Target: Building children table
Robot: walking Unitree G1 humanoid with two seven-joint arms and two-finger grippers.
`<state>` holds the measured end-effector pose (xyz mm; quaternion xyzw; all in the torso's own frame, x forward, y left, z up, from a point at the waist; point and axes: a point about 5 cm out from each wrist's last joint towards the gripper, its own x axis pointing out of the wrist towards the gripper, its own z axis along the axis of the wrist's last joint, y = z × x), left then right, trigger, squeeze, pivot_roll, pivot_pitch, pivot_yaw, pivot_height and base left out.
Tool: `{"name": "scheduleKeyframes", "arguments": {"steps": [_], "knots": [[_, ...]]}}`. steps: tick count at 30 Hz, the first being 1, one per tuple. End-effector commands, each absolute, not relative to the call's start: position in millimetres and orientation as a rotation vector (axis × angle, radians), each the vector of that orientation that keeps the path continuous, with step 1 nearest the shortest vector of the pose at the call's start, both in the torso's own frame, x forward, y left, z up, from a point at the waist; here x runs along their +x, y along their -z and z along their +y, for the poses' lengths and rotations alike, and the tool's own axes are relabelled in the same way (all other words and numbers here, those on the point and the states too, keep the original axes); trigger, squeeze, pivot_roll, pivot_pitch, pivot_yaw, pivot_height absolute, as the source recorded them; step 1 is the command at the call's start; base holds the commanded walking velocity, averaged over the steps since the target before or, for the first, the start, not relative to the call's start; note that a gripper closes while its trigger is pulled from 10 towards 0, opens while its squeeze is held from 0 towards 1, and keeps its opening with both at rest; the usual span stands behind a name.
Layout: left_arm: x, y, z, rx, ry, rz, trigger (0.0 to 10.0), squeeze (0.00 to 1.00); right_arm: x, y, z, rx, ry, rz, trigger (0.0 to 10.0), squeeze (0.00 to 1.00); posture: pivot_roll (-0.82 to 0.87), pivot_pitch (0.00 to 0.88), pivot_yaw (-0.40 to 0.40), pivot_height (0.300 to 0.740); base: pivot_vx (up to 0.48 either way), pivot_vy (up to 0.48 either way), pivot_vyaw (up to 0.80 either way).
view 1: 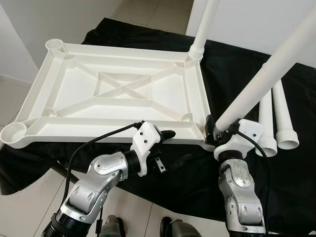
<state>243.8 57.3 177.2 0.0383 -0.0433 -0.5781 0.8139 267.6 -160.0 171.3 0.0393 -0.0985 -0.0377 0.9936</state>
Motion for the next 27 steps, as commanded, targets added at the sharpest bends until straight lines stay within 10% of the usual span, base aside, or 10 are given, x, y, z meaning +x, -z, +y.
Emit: {"name": "scheduleKeyframes", "arguments": {"steps": [1,6,7,27], "knots": [[242.7,-176.0,57.3,0.079,1.221,-0.085,10.0,0.00,267.6,-169.0,-161.6,0.096,0.056,-0.192,10.0,1.00,0.04,0.168,-0.069,0.740,0.000,0.000,0.00],[243.0,-175.6,57.1,0.079,1.222,-0.083,10.0,0.00,274.6,-169.6,-163.2,0.062,-0.078,-0.157,10.0,1.00,0.04,0.160,-0.068,0.740,0.000,0.000,0.00],[242.7,-175.4,56.9,0.080,1.224,-0.082,10.0,0.00,277.0,-170.1,-163.5,0.034,-0.153,-0.145,10.0,0.00,0.04,0.158,-0.067,0.740,0.000,0.000,0.00],[239.9,-172.6,59.0,0.086,1.226,-0.066,10.0,0.00,295.1,-177.3,-187.1,-0.164,-0.593,-0.115,10.0,0.00,0.06,0.158,-0.061,0.740,0.000,0.000,0.00]]}}
